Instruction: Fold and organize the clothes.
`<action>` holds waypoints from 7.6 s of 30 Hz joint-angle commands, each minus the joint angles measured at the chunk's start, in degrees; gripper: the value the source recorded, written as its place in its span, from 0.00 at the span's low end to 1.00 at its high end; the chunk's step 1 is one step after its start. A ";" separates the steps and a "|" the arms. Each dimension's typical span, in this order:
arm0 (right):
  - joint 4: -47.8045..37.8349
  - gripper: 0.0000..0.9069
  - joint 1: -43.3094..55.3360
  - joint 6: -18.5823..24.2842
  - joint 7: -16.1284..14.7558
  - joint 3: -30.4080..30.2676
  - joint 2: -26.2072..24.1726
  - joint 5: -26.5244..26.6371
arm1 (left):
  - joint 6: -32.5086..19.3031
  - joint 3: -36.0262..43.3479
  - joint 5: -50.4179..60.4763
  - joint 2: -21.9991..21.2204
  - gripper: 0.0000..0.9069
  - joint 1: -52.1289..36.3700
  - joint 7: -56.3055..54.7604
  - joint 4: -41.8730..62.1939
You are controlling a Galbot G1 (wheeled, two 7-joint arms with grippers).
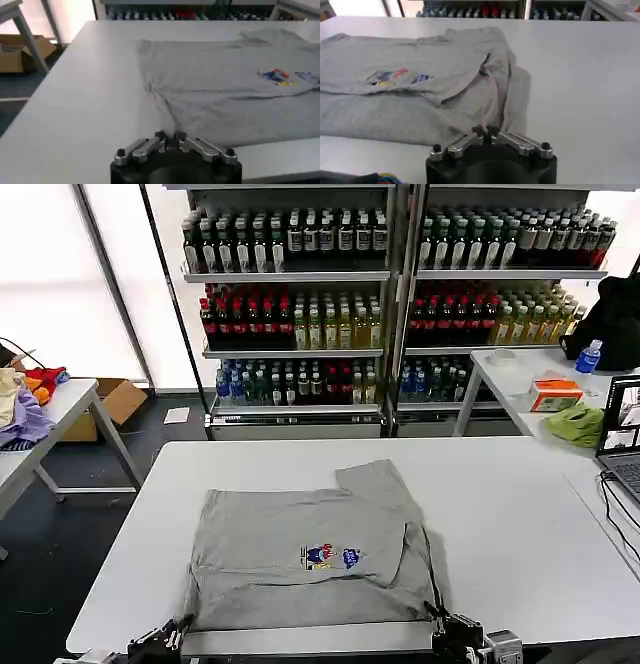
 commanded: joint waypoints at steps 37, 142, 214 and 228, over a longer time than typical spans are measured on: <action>-80.14 1.00 80.42 0.49 -43.11 -23.93 11.81 -10.81 | -4.34 32.09 -17.17 22.72 1.00 -65.86 17.20 50.87; -18.88 1.00 11.44 30.05 -27.92 12.98 11.88 -5.89 | -8.50 5.58 -3.74 -4.39 1.00 -13.11 -8.60 7.34; -13.42 1.00 6.53 28.22 -28.01 9.90 9.74 -3.26 | -8.83 11.98 -7.35 13.37 0.01 -18.77 -2.71 -3.83; -12.44 1.00 2.46 29.14 -28.36 11.61 11.39 -3.81 | -14.26 34.85 -3.86 2.03 0.01 -30.23 -6.31 18.10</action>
